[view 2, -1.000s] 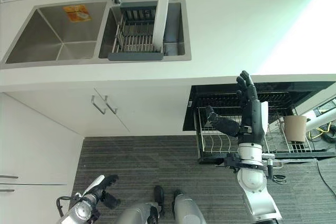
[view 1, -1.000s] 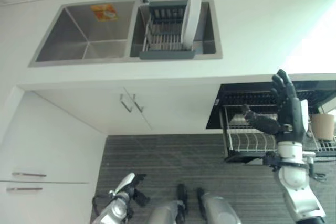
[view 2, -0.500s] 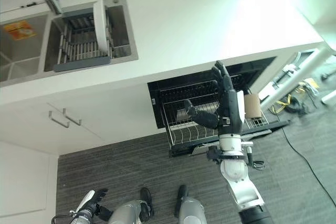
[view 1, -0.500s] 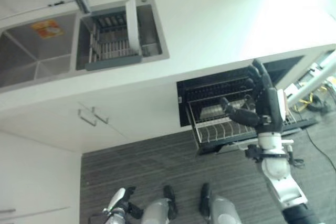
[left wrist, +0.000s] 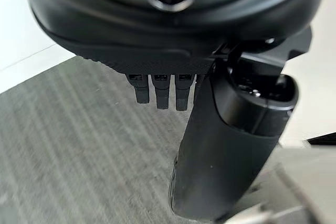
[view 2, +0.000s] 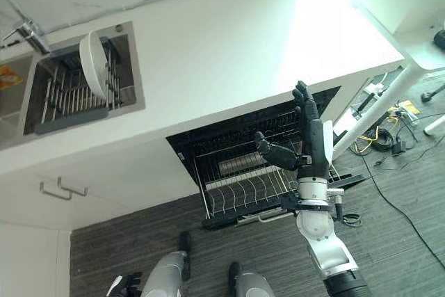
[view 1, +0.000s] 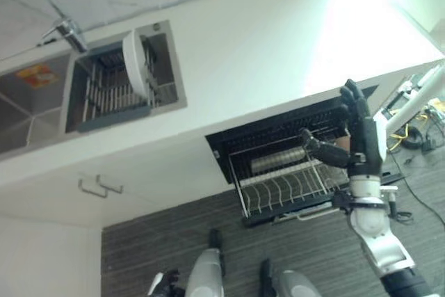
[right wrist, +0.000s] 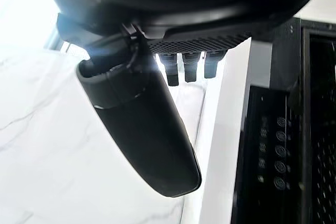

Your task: Place the dishes in the dishwasher.

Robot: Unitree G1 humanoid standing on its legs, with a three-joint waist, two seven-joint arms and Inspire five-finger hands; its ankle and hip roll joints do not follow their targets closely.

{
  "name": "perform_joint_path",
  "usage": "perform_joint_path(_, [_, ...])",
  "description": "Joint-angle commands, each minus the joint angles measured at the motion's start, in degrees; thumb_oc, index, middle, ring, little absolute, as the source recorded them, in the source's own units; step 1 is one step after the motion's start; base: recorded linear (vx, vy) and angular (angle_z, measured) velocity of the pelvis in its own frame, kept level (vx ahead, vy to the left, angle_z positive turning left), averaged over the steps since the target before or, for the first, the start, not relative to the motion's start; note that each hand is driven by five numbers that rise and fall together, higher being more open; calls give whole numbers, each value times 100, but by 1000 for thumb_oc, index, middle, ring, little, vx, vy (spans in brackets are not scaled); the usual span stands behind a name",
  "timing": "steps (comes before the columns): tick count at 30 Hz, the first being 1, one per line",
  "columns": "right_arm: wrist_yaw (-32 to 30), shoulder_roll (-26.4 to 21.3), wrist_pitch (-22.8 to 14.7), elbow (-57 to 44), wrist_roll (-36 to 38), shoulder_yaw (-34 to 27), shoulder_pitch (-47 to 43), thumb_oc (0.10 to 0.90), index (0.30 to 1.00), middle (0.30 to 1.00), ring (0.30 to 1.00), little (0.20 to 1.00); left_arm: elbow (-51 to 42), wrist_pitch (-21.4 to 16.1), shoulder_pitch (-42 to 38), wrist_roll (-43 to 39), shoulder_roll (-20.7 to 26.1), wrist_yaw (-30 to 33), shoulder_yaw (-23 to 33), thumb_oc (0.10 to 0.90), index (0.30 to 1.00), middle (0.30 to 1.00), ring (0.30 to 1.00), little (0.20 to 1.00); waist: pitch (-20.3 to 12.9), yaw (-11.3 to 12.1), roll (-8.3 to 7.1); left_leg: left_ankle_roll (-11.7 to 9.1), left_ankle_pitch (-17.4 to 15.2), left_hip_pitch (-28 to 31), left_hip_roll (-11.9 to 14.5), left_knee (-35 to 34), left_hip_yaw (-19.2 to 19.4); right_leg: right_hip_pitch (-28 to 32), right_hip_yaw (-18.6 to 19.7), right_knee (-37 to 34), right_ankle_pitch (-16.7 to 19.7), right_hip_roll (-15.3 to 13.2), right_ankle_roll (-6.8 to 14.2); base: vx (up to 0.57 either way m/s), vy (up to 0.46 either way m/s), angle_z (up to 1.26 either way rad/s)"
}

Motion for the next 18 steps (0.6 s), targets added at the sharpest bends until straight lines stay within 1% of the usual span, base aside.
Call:
perform_joint_path(1, [50, -79, -469, -790, 8, -377, -168, 800, 900, 900, 900, 900, -146, -158, 212, -256, 221, 181, -194, 800, 900, 900, 900, 900, -424, 22, -28, 83, -792, 143, -9, 408, 28, -454, 243, 333, 247, -933, 813, 128, 354, -8])
perform_joint_path(2, [103, -54, -529, -781, 47, -391, -182, 800, 900, 900, 900, 900, -135, -197, 193, -348, 226, 204, -167, 800, 900, 900, 900, 900, -437, 11, -37, 149, -863, 172, -74, 408, 83, -533, 250, 333, 314, -1012, 869, 83, 224, -10])
perform_joint_path(3, [103, -54, -529, -781, 47, -391, -182, 800, 900, 900, 900, 900, -135, -197, 193, -348, 226, 204, -167, 800, 900, 900, 900, 900, -437, 11, -37, 149, -863, 172, -74, 408, 83, -533, 250, 333, 314, -1012, 869, 78, 267, -16])
perform_joint_path(4, [107, 28, -728, -802, 33, -363, -301, 800, 900, 900, 900, 900, -122, -193, 121, -640, 266, 177, -127, 800, 900, 900, 900, 900, -458, 74, -91, 266, -991, 223, -141, 408, 272, -669, 101, 333, 479, -1200, 958, 39, 201, -10])
perform_joint_path(6, [117, 139, -958, -841, 15, -271, -491, 800, 900, 900, 900, 900, -118, -226, 116, -1154, 266, 97, -16, 800, 900, 900, 900, 900, -468, 248, -135, 315, -1069, 288, -40, 408, 668, -701, -412, 333, 625, -1366, 994, -3, 165, -35])
perform_joint_path(7, [113, 187, -1025, -877, 27, -210, -607, 800, 900, 900, 900, 900, -152, -206, 113, -1347, 257, 37, 65, 800, 900, 900, 900, 900, -471, 356, -157, 333, -1089, 297, 29, 408, 832, -667, -673, 333, 655, -1376, 1007, -58, 42, -76])
perform_joint_path(9, [56, 242, -1065, -956, 44, -148, -770, 800, 900, 900, 900, 900, -212, -166, 86, -1457, 239, 20, 157, 800, 900, 900, 900, 900, -447, 466, -204, 374, -1153, 313, 73, 408, 965, -607, -867, 333, 607, -1280, 1026, -54, -15, -81])
perform_joint_path(10, [15, 248, -1050, -999, 50, -126, -805, 800, 900, 900, 900, 900, -242, -143, 69, -1420, 237, 30, 172, 800, 900, 900, 900, 900, -439, 492, -221, 388, -1165, 304, 72, 408, 981, -593, -906, 333, 534, -1203, 1010, -59, -41, -70])
perform_joint_path(11, [-62, 271, -1075, -1071, 24, -69, -912, 800, 900, 900, 900, 900, -343, -81, 28, -1301, 231, 7, 191, 800, 900, 900, 900, 900, -443, 565, -264, 413, -1167, 263, 58, 408, 1030, -573, -1017, 333, 392, -1051, 959, -66, -37, -39])
perform_joint_path(12, [-102, 288, -1082, -1098, -51, -42, -953, 800, 900, 900, 900, 900, -374, -40, 7, -1276, 227, -12, 169, 800, 900, 900, 900, 900, -444, 593, -275, 422, -1168, 239, 32, 408, 1042, -572, -1046, 333, 346, -1014, 941, -67, -36, -21])
perform_joint_path(13, [-139, 285, -1067, -1110, -90, -24, -984, 800, 900, 900, 900, 900, -397, -17, -1, -1268, 223, -7, 144, 800, 900, 900, 900, 900, -438, 597, -280, 431, -1163, 226, 5, 408, 1009, -598, -1008, 333, 367, -999, 932, -48, -85, -11])
perform_joint_path(14, [-262, 251, -1060, -1114, -174, -7, -1070, 800, 900, 900, 900, 900, -403, 93, -48, -1290, 218, 8, 77, 800, 900, 900, 900, 900, -443, 591, -311, 460, -1156, 177, -110, 408, 860, -674, -843, 333, 332, -865, 867, -37, -116, -14])
perform_joint_path(18, [-396, 209, -940, -1124, -150, -17, -1081, 800, 900, 900, 900, 900, -232, 315, 43, -1466, 124, -48, 175, 800, 900, 900, 900, 900, -556, 646, -345, 419, -1109, 99, -164, 408, 761, -747, -831, 333, 337, -833, 835, -7, -128, 34])
